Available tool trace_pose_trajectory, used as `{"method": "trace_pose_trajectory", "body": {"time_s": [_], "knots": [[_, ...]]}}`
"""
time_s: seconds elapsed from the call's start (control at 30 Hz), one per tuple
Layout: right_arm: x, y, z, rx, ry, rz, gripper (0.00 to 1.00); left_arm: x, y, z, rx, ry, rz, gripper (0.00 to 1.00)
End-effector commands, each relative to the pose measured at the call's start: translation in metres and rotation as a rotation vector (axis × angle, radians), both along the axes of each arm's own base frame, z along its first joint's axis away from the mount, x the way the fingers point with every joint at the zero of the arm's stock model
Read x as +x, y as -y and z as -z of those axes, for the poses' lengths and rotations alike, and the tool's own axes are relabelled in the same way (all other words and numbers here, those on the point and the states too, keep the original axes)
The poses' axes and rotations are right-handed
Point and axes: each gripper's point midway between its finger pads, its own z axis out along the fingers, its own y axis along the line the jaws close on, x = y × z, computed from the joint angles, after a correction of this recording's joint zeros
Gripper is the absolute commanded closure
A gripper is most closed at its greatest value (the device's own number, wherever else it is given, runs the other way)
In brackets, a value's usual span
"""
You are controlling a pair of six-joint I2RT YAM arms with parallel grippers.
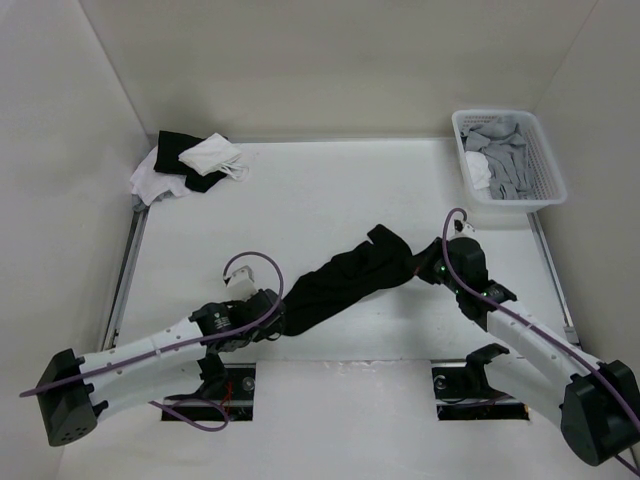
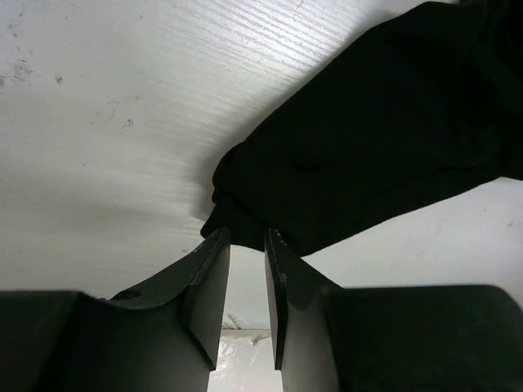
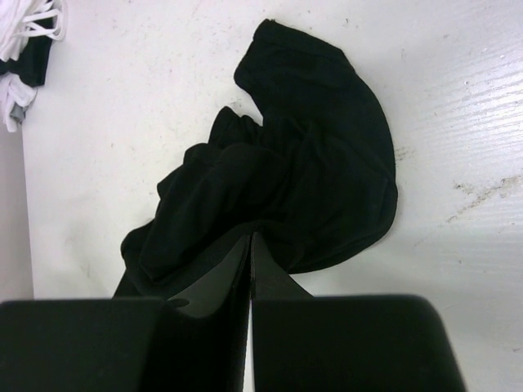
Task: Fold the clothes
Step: Flatten the tank top out
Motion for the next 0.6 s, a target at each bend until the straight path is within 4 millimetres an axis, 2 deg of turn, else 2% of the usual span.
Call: {"method": "trace_pose_trajectory", "body": {"time_s": [0.0,0.1,0.33,0.57], "knots": [[0.012,-0.007,-0.026,0.028,0.091,-0.013,0.96,-0.001,-0.009,0.001,0.011,0.0,-0.041,0.74],[0.011,-0.006,-0.026,0.03,0.09,-0.012,0.96,0.0,-0.009,0.004,0.018,0.003,-0.044,0.71],[0.008,-0.01,-0.028,0.033,0.096,-0.02,0.96,0.002,0.001,0.014,0.021,-0.002,-0.012,0.72],[0.006,-0.013,-0.028,0.027,0.097,-0.025,0.96,0.003,-0.01,0.022,0.036,-0.01,-0.045,0.74]]}}
